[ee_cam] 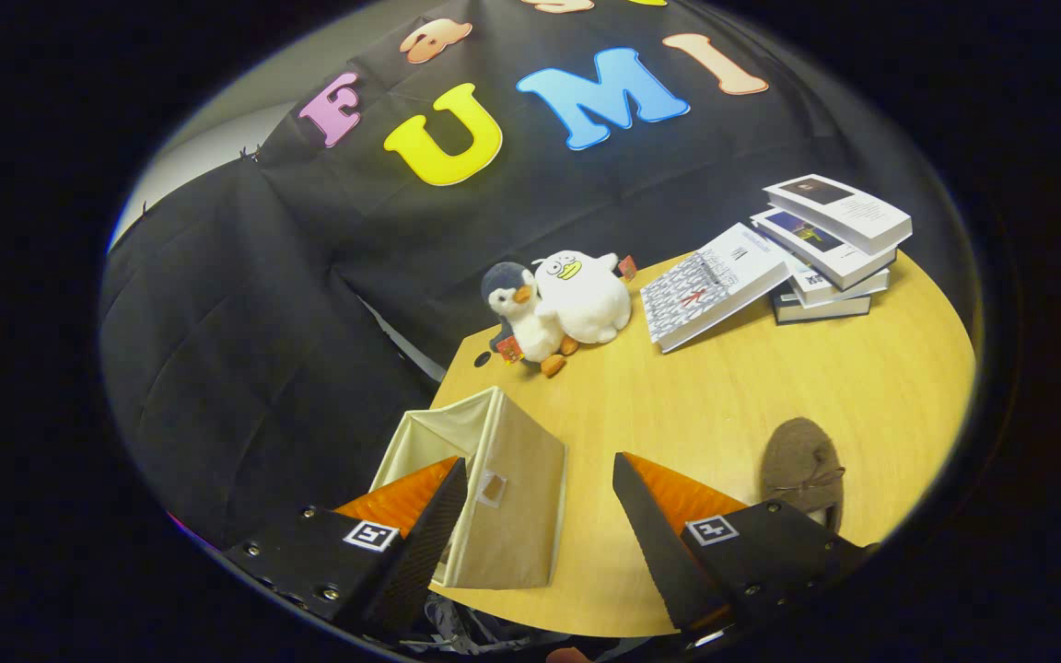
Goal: Open the storage box then place both shoes into the box .Put the left shoe in first, then the right shoe, with the right side of both shoes facing outward in a uniform manner.
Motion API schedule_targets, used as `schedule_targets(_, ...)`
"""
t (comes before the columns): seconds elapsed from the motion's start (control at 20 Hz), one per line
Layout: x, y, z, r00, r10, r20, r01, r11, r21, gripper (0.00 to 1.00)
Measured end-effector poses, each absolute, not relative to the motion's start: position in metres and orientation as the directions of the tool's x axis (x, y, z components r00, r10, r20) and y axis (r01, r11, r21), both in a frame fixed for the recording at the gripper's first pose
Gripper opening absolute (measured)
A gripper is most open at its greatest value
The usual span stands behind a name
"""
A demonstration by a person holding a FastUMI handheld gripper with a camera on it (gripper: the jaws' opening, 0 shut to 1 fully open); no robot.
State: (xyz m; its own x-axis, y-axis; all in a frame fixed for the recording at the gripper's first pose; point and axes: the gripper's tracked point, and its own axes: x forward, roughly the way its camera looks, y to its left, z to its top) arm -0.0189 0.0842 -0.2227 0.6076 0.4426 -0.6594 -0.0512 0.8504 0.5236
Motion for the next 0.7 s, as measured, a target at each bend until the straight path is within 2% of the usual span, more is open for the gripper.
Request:
schedule_targets(0.25, -0.033, 0.028, -0.228, 0.622, 0.355, -0.698, -0.005, 0.894, 0.449, 0.98)
schedule_targets(0.7, -0.072, -0.048, -0.274, 0.574, 0.233, -0.785, 0.036, 0.951, 0.308, 0.98)
